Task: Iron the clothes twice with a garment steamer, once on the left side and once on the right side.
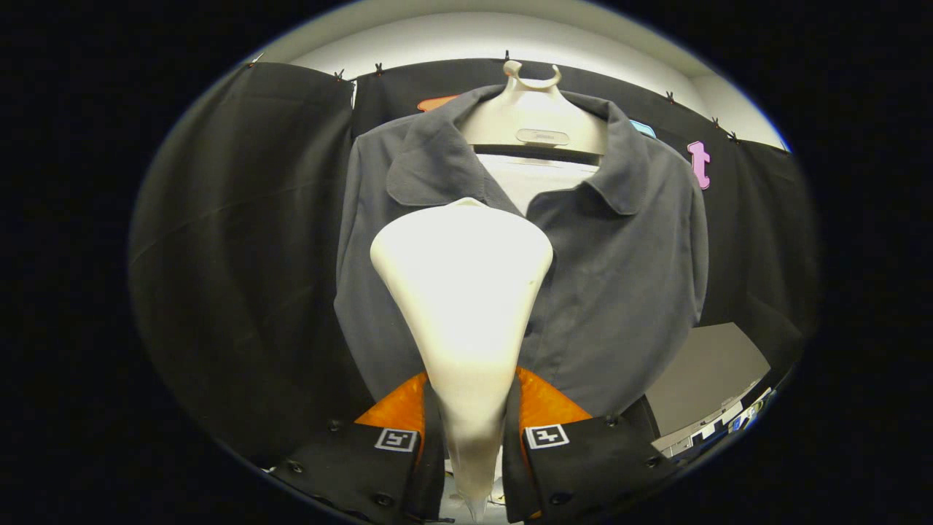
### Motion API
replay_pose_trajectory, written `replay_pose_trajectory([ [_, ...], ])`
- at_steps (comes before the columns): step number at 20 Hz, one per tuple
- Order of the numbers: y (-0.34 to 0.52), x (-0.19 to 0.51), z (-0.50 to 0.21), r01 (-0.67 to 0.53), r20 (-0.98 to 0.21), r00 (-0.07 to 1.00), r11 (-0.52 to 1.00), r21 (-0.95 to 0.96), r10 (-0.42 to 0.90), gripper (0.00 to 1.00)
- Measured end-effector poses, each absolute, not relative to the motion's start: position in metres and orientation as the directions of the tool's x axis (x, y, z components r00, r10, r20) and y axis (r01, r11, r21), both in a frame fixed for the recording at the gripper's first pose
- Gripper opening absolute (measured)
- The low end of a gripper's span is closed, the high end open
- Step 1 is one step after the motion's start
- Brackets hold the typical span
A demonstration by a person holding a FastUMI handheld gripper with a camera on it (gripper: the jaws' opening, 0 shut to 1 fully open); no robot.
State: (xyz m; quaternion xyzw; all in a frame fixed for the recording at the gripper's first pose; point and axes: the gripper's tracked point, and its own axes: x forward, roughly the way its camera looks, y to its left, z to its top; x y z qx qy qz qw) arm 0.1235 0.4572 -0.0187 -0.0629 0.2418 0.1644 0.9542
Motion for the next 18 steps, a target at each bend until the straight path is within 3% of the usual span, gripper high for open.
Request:
replay_pose_trajectory([
  [18, 0.47, 0.158, -0.068, -0.315, -0.527, 0.822, 0.943, -0.107, 0.214, 0.4],
])
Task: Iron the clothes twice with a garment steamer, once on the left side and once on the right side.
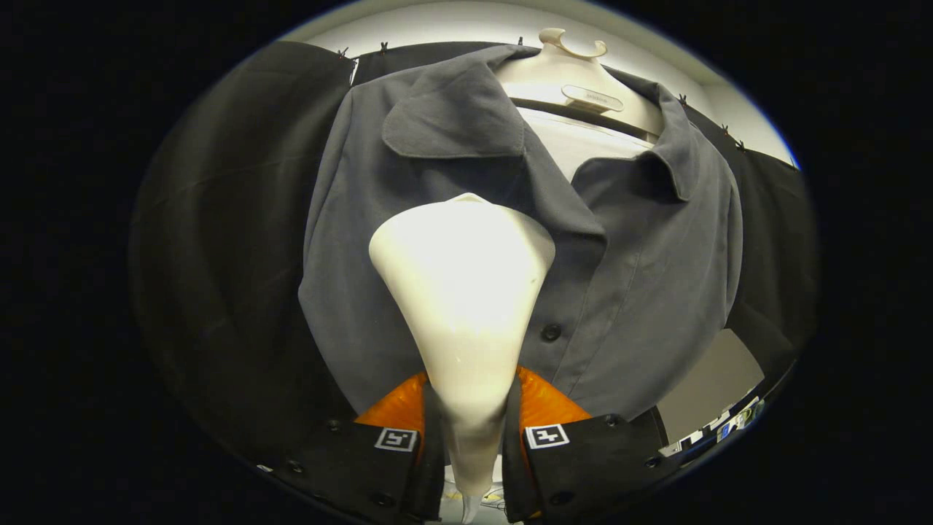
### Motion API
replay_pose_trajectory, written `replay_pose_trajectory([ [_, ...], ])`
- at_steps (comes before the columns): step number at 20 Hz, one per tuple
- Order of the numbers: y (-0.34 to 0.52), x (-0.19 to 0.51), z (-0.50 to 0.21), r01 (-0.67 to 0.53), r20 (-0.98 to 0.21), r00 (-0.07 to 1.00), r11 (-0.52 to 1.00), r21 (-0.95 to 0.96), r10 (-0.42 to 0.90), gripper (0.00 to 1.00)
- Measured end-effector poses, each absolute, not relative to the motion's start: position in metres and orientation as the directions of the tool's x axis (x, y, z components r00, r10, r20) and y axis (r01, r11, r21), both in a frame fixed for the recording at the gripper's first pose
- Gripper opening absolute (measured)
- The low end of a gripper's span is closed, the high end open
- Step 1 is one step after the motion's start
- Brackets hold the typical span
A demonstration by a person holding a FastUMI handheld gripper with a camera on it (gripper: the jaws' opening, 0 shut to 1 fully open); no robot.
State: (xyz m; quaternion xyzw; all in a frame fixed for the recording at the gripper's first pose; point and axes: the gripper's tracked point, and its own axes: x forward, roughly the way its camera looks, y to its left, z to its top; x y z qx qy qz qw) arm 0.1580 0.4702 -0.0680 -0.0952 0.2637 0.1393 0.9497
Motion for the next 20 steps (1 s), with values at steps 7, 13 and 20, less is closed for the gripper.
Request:
replay_pose_trajectory([
  [7, 0.472, 0.15, -0.101, -0.3, -0.561, 0.804, 0.949, -0.099, 0.196, 0.4],
  [13, 0.466, 0.139, -0.146, -0.292, -0.609, 0.773, 0.952, -0.093, 0.178, 0.4],
  [20, 0.463, 0.132, -0.197, -0.292, -0.665, 0.729, 0.953, -0.088, 0.162, 0.4],
])
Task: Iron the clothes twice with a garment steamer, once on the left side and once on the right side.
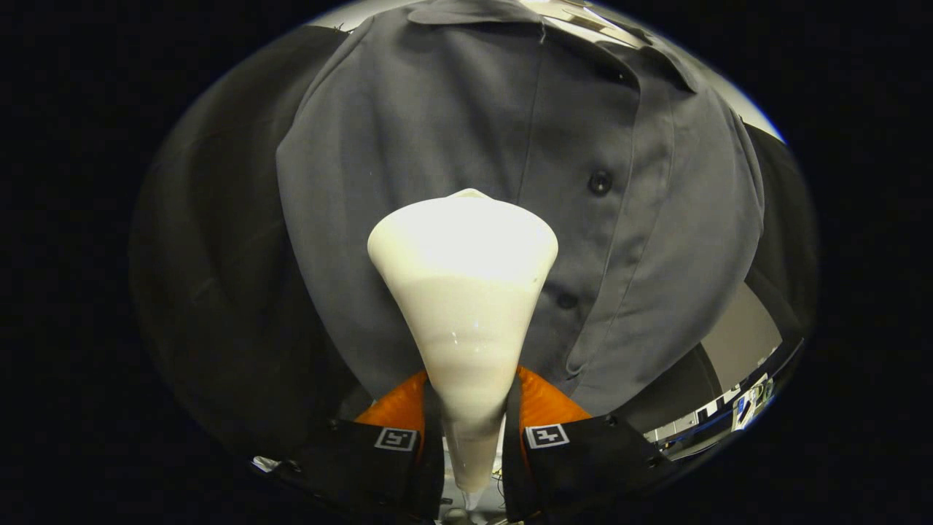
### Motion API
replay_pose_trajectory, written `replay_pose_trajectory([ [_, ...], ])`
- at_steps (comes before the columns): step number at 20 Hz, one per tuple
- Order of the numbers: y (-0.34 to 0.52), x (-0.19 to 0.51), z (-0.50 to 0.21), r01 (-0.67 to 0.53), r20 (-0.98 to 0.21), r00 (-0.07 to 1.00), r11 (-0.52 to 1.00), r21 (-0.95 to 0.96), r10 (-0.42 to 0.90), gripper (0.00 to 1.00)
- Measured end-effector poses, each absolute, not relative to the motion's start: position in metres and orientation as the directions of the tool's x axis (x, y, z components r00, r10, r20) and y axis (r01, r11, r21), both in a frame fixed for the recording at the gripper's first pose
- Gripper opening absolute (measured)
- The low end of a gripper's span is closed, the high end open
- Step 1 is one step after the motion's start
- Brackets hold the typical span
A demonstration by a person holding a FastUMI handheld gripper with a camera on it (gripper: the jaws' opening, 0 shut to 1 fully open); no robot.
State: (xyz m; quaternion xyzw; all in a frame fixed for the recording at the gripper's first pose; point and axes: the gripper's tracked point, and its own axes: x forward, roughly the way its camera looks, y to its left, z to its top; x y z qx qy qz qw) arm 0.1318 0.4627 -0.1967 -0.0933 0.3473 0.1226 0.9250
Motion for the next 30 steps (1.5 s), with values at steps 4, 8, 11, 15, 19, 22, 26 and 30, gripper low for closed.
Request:
replay_pose_trajectory([
  [4, 0.456, 0.115, -0.232, -0.295, -0.701, 0.696, 0.952, -0.085, 0.153, 0.4],
  [8, 0.45, 0.108, -0.257, -0.295, -0.728, 0.67, 0.952, -0.081, 0.146, 0.4],
  [11, 0.445, 0.105, -0.268, -0.3, -0.739, 0.659, 0.95, -0.088, 0.14, 0.4],
  [15, 0.438, 0.1, -0.289, -0.299, -0.758, 0.639, 0.95, -0.088, 0.131, 0.4],
  [19, 0.44, 0.09, -0.304, -0.302, -0.782, 0.611, 0.949, -0.092, 0.118, 0.4],
  [22, 0.437, 0.085, -0.318, -0.305, -0.798, 0.592, 0.948, -0.096, 0.109, 0.4],
  [26, 0.433, 0.077, -0.33, -0.306, -0.82, 0.564, 0.947, -0.097, 0.098, 0.4],
  [30, 0.43, 0.068, -0.331, -0.31, -0.843, 0.53, 0.945, -0.099, 0.086, 0.4],
])
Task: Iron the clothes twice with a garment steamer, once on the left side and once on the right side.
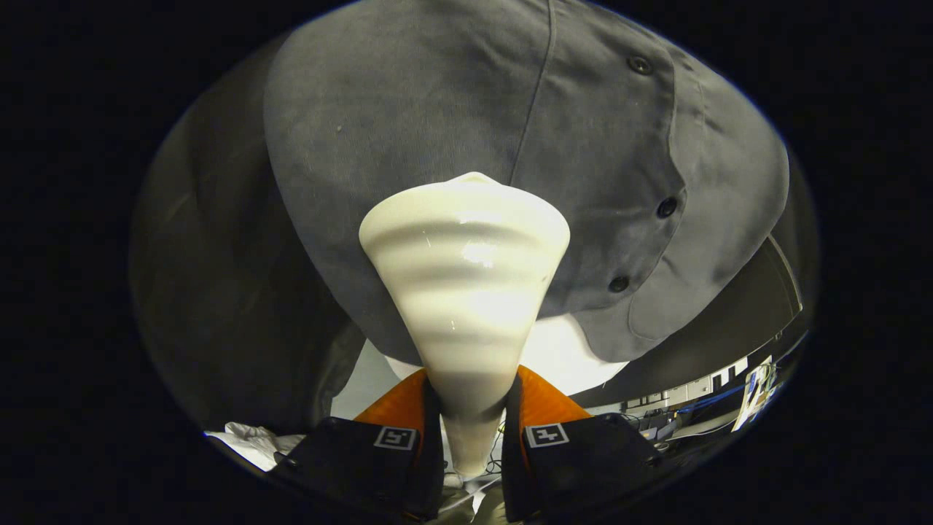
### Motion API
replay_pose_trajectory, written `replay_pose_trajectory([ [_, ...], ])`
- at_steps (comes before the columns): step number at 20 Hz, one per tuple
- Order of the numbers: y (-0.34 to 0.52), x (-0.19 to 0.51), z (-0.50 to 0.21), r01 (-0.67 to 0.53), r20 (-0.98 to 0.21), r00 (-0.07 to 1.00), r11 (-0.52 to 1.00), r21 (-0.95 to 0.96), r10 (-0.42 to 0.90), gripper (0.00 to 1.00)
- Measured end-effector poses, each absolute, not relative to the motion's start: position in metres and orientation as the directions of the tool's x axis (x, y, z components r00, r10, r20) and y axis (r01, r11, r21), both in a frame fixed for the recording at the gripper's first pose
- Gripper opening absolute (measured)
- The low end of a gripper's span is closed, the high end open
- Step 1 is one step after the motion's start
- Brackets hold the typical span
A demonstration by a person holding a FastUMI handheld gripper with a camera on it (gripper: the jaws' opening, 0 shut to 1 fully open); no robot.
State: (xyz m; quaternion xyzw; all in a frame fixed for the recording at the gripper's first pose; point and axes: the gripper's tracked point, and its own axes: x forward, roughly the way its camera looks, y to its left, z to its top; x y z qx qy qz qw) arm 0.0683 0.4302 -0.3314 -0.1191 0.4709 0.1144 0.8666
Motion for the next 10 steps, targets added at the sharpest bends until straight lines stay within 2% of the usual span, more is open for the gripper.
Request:
replay_pose_trajectory([
  [10, 0.428, 0.049, -0.333, -0.307, -0.882, 0.463, 0.949, -0.07, 0.084, 0.41],
])
